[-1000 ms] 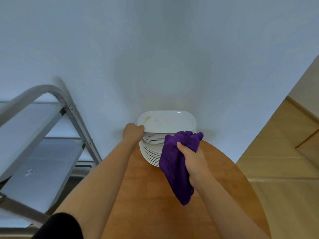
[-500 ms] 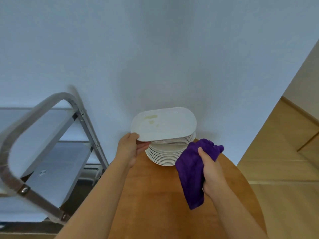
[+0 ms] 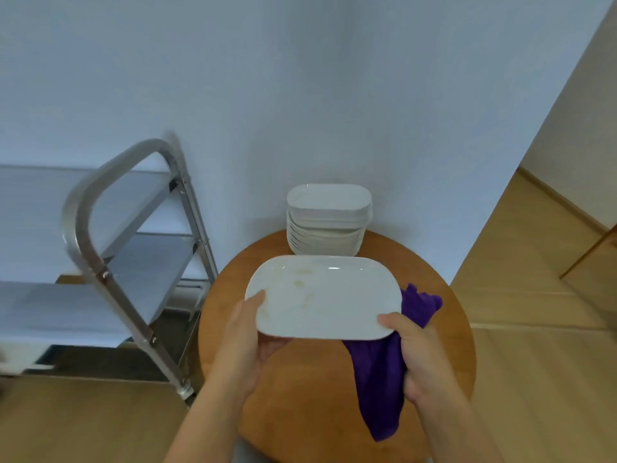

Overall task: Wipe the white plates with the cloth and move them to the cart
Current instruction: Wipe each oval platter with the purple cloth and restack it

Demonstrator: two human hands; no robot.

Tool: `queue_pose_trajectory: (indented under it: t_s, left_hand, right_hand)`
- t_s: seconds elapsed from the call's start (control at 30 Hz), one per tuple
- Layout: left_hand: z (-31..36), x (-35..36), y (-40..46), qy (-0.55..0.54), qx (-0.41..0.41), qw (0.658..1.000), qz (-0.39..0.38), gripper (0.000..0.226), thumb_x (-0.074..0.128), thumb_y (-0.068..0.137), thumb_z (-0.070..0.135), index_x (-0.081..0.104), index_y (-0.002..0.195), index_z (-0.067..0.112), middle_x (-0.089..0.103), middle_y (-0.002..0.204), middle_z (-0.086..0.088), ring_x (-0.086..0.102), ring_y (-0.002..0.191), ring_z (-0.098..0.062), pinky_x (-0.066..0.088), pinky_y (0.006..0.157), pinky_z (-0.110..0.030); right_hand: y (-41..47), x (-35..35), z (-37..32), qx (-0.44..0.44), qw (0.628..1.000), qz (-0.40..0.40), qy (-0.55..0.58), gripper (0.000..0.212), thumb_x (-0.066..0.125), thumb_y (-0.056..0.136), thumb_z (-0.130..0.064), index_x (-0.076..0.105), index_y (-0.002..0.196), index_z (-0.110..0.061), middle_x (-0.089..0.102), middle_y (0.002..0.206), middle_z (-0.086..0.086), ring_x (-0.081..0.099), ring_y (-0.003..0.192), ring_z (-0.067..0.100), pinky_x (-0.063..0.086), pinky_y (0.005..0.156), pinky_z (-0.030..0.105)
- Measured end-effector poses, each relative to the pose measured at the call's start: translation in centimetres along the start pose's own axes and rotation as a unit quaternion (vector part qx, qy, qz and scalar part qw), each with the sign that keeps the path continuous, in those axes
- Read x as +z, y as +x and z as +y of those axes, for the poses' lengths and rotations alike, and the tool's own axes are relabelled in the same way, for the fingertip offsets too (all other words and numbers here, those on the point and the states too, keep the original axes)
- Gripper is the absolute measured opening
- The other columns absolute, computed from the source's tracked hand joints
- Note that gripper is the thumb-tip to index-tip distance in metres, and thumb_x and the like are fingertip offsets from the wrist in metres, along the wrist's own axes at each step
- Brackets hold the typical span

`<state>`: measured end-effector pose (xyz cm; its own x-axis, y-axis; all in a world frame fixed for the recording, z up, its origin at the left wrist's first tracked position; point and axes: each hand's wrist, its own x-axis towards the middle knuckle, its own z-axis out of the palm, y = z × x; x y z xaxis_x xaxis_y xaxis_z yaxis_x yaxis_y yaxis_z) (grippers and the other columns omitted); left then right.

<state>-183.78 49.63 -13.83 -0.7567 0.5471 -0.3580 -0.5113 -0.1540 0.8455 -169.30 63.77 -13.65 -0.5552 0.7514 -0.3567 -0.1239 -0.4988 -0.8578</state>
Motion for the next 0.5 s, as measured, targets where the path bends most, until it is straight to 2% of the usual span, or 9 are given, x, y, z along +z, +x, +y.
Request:
queue_pose_trajectory:
  t_s: [0.1,0.17,0.23,0.3,0.37,0.43,0.47,0.5]
  left_hand:
    - [-1.4,-1.5,-2.1,-0.173,-0.11,0.971,-0.122,0.041,0.046,0.092,0.043,0.061,0.121,0.019,0.066,0.119,-0.014,0.064,0.105,-0.034,0.059,0.07,-0.045]
    - [-2.5,-2.2,-3.0,-0.203,-0.152,0.956,-0.147,0.044,0.045,0.091,0.043,0.059,0.124,0.018,0.064,0.122,-0.016,0.064,0.106,-0.037,0.057,0.074,-0.05]
    - [-3.7,-2.6,-3.5,-0.215,-0.172,0.95,-0.148,0.044,0.042,0.093,0.041,0.054,0.129,0.018,0.063,0.123,-0.017,0.062,0.107,-0.039,0.053,0.077,-0.053]
    - [-4.8,-2.7,-4.2,-0.235,-0.176,0.944,-0.15,0.045,0.041,0.094,0.042,0.051,0.131,0.019,0.062,0.125,-0.017,0.06,0.11,-0.04,0.05,0.081,-0.057]
    - [-5.6,-2.6,-4.7,-0.243,-0.167,0.944,-0.15,0.047,0.039,0.094,0.047,0.053,0.13,0.02,0.063,0.124,-0.016,0.06,0.11,-0.04,0.049,0.083,-0.058]
    - [-6.2,-2.4,-5.0,-0.223,-0.151,0.953,-0.135,0.05,0.036,0.094,0.053,0.055,0.128,0.022,0.065,0.121,-0.013,0.062,0.109,-0.038,0.051,0.083,-0.057]
    - [-6.5,-2.3,-5.0,-0.209,-0.142,0.959,-0.131,0.051,0.035,0.093,0.054,0.056,0.127,0.023,0.066,0.12,-0.012,0.062,0.108,-0.037,0.053,0.082,-0.055]
    - [-6.7,-2.0,-5.1,-0.196,-0.135,0.963,-0.129,0.052,0.035,0.092,0.056,0.057,0.126,0.024,0.066,0.119,-0.011,0.063,0.108,-0.035,0.054,0.081,-0.053]
  right_hand:
    - [-1.8,-1.7,1.4,0.034,0.999,0.0,-0.031,0.025,0.066,0.079,0.0,0.063,0.098,-0.016,0.074,0.076,0.005,0.072,0.066,0.021,0.054,0.048,0.03]
    - [-2.4,-2.8,2.1,0.04,0.998,-0.002,-0.043,0.021,0.067,0.081,-0.004,0.063,0.098,-0.017,0.074,0.077,0.005,0.072,0.066,0.021,0.054,0.048,0.03]
    - [-2.7,-3.7,2.6,0.02,0.997,0.021,-0.068,0.015,0.067,0.085,-0.017,0.064,0.099,-0.021,0.075,0.08,0.002,0.072,0.072,0.022,0.055,0.055,0.031]
    - [-2.9,-4.4,3.0,-0.034,0.986,0.081,-0.143,0.017,0.063,0.087,-0.037,0.063,0.1,-0.026,0.074,0.087,0.001,0.069,0.084,0.02,0.053,0.072,0.035]
    - [-3.3,-4.9,3.1,-0.128,0.953,0.14,-0.238,0.036,0.052,0.087,-0.055,0.058,0.107,-0.026,0.068,0.098,0.0,0.061,0.091,0.008,0.048,0.082,0.032]
    - [-4.1,-5.0,2.8,-0.243,0.915,0.135,-0.294,0.048,0.045,0.086,-0.065,0.054,0.105,-0.022,0.062,0.095,-0.001,0.057,0.084,-0.004,0.045,0.076,0.026]
    - [-4.4,-5.0,2.7,-0.289,0.893,0.115,-0.324,0.049,0.044,0.086,-0.065,0.053,0.102,-0.019,0.06,0.094,0.001,0.057,0.086,0.0,0.044,0.076,0.028]
    - [-4.2,-4.9,2.6,-0.319,0.867,0.094,-0.372,0.049,0.043,0.086,-0.061,0.053,0.105,-0.017,0.059,0.102,0.006,0.056,0.098,0.01,0.045,0.082,0.036]
